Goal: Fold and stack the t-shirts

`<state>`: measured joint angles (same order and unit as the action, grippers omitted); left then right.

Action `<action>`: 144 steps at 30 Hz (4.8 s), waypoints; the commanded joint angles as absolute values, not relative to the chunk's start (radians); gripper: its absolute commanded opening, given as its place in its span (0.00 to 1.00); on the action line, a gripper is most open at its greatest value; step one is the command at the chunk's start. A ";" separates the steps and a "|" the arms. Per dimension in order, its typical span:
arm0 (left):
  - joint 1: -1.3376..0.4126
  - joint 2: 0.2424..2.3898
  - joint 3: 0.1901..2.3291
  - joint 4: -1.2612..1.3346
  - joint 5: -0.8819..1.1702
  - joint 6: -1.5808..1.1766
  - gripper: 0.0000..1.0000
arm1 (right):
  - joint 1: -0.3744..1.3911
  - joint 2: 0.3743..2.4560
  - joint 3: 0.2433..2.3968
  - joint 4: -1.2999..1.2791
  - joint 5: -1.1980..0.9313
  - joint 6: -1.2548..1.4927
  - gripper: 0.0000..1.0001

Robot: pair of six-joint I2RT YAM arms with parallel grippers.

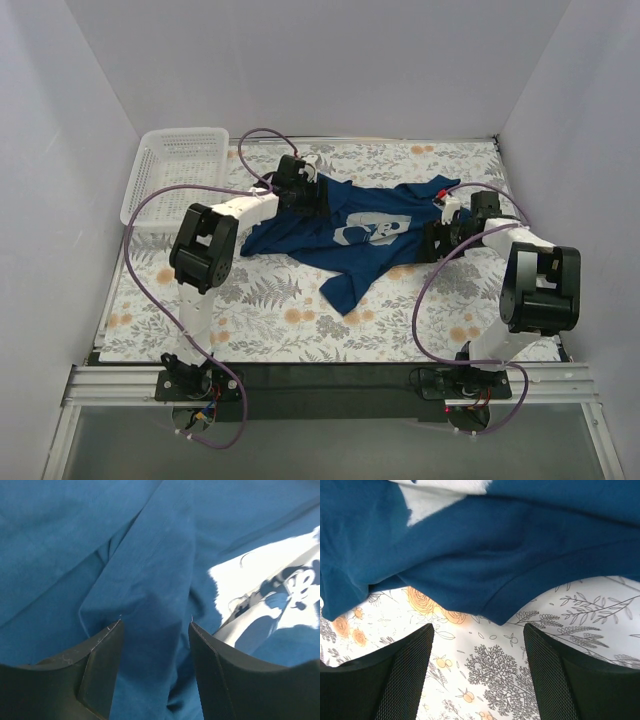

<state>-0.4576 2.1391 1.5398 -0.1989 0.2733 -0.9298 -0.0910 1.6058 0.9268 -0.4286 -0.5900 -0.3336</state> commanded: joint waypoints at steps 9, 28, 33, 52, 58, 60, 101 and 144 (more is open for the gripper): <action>-0.497 2.143 1.548 -0.267 0.152 -0.874 0.42 | -0.054 1.739 0.942 -0.385 -0.663 -0.161 0.44; -0.379 1.879 1.272 -0.224 0.100 -0.936 0.00 | -0.325 1.491 0.946 -0.451 -0.195 -0.575 0.01; -0.361 1.778 1.148 -0.176 0.152 -0.995 0.00 | -0.344 1.532 1.034 -0.431 -0.149 -0.637 0.20; -0.304 1.249 0.783 -0.172 0.397 -1.299 0.62 | -0.040 1.502 0.954 -0.707 -0.669 -0.525 0.72; -0.328 1.157 0.549 -0.156 0.338 -1.416 0.63 | -0.018 1.635 0.982 -0.724 -0.679 -0.460 0.69; -0.330 1.141 0.522 -0.141 0.305 -1.427 0.63 | -0.002 1.669 0.997 -0.733 -0.710 -0.446 0.66; -0.724 1.411 0.646 -0.084 0.066 -1.301 0.62 | -0.422 1.608 0.925 -1.100 -0.514 -1.049 0.68; -0.681 1.662 0.841 -0.069 0.144 -1.206 0.32 | -0.420 1.497 1.034 -1.157 -0.594 -1.016 0.01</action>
